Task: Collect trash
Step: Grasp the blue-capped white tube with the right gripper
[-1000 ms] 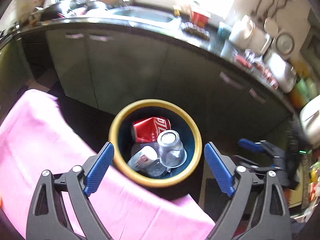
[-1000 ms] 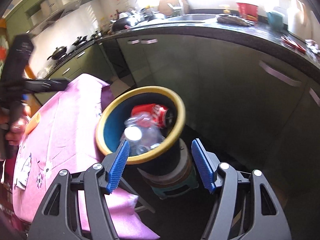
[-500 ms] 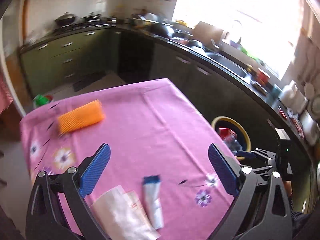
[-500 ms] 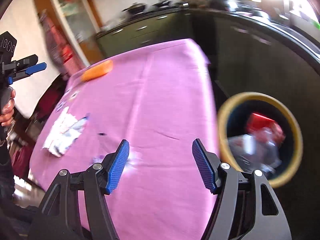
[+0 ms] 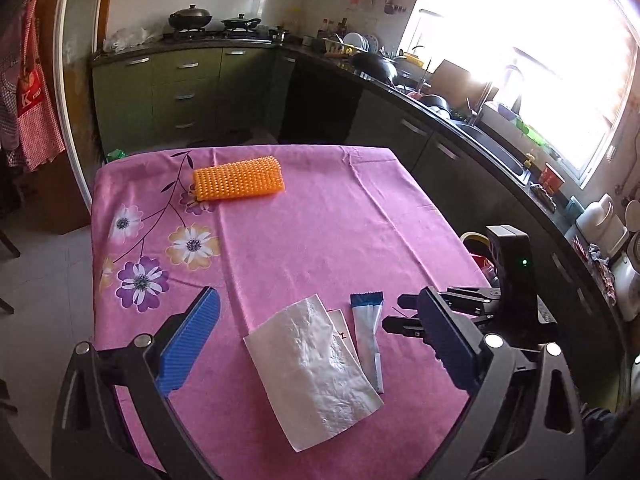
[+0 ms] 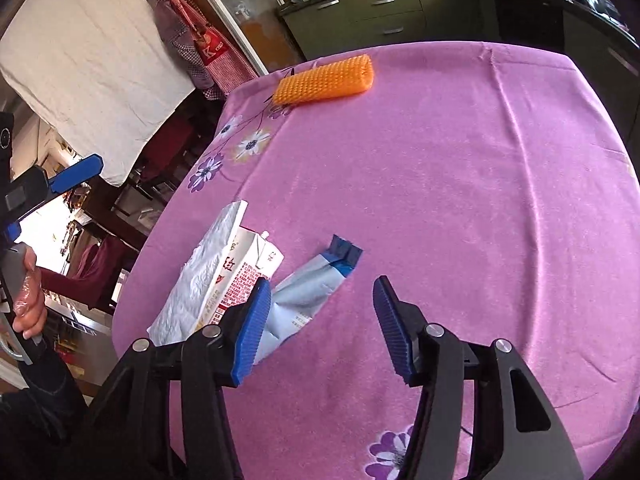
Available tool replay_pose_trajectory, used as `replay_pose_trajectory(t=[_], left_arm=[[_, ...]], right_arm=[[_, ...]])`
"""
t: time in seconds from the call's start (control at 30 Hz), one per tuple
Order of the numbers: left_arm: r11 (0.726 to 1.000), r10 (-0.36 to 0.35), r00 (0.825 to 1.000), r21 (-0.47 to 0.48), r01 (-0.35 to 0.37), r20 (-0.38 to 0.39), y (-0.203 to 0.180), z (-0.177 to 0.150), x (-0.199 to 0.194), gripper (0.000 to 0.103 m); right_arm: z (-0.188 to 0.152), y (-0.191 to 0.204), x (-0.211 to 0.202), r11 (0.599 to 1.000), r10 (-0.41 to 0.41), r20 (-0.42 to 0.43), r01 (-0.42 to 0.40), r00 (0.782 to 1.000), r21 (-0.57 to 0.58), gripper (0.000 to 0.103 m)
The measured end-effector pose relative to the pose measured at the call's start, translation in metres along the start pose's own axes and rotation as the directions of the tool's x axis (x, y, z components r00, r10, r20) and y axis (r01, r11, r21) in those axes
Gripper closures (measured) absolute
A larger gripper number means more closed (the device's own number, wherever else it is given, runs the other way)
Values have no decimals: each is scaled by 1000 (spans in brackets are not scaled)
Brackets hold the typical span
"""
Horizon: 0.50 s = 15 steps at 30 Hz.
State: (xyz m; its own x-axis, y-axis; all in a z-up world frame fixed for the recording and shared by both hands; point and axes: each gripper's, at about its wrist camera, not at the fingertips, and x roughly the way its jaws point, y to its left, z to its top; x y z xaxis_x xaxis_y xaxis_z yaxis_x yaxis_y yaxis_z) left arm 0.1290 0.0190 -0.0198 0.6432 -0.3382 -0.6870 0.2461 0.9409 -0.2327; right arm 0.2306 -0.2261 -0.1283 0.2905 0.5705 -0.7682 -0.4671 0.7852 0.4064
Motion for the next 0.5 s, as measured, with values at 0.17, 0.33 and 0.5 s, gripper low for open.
replay_pose_trajectory(t=[0.17,0.33,0.5], left_arm=[[1000,-14,1000,5,14,7,-1,-1,1,9],[1000,-22,1000,12,22,1,-2,-3,2,9],[1000,-21,1000,14,21,0,-1,-5,1,9]], right_arm=[[6,10,18,999,-50,-37,49,998,-16,49],[6,21,30,996,-76,-53,74,996,-40,49],[8,32,37,992,-101,-35,98,994,-75,60]])
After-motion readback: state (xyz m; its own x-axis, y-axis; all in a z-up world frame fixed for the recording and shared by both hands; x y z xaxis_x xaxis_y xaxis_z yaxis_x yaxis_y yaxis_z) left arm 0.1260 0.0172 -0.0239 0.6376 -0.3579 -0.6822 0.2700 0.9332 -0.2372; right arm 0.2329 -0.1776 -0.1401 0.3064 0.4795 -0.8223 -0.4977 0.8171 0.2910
